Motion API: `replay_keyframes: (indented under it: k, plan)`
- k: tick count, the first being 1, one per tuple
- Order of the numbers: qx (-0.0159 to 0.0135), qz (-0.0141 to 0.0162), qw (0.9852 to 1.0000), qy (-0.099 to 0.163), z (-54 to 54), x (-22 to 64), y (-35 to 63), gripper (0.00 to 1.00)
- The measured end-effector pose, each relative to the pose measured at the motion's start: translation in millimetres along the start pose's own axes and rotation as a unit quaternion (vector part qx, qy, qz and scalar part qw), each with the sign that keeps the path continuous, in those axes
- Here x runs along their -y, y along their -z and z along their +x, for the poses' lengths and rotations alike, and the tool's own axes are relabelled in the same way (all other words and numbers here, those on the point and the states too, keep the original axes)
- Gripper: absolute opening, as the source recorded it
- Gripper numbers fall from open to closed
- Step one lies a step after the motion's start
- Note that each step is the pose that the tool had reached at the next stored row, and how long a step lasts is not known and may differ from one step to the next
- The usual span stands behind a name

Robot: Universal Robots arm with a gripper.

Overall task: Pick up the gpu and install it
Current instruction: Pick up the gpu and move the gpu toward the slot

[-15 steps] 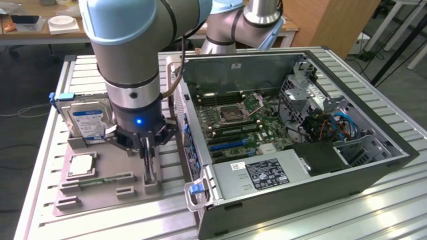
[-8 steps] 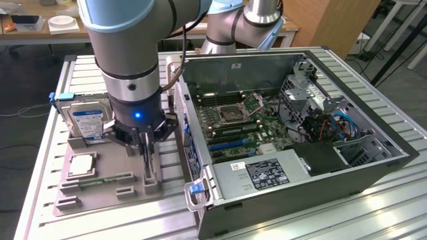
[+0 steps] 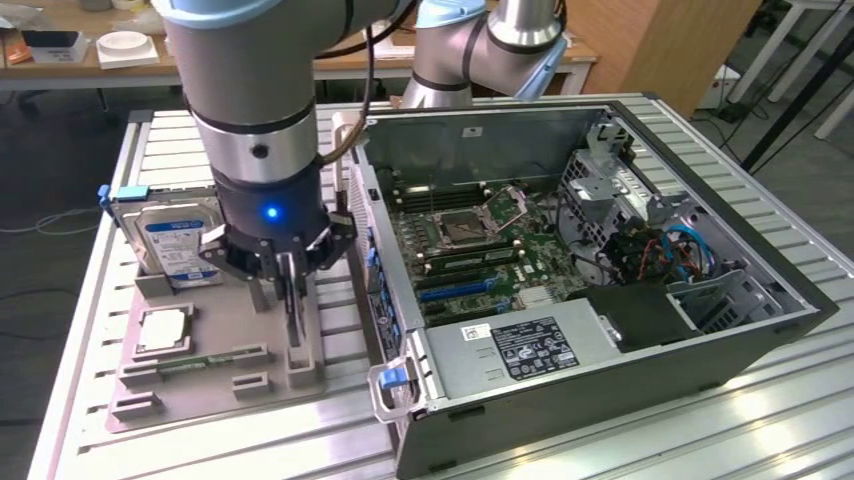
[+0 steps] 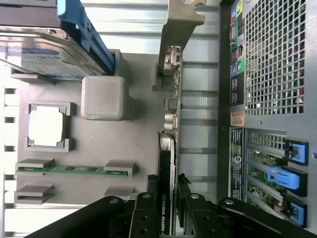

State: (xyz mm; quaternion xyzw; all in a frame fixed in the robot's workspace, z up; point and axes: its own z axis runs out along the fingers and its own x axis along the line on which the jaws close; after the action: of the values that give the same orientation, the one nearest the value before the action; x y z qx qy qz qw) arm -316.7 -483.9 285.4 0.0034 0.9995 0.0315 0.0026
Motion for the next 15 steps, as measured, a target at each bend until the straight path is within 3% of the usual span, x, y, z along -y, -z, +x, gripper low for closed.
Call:
replay_keyframes:
  k: [15]
  plan:
    - [0.0, 0.0, 1.0, 0.0, -0.2, -2.3, 36.6, 0.26]
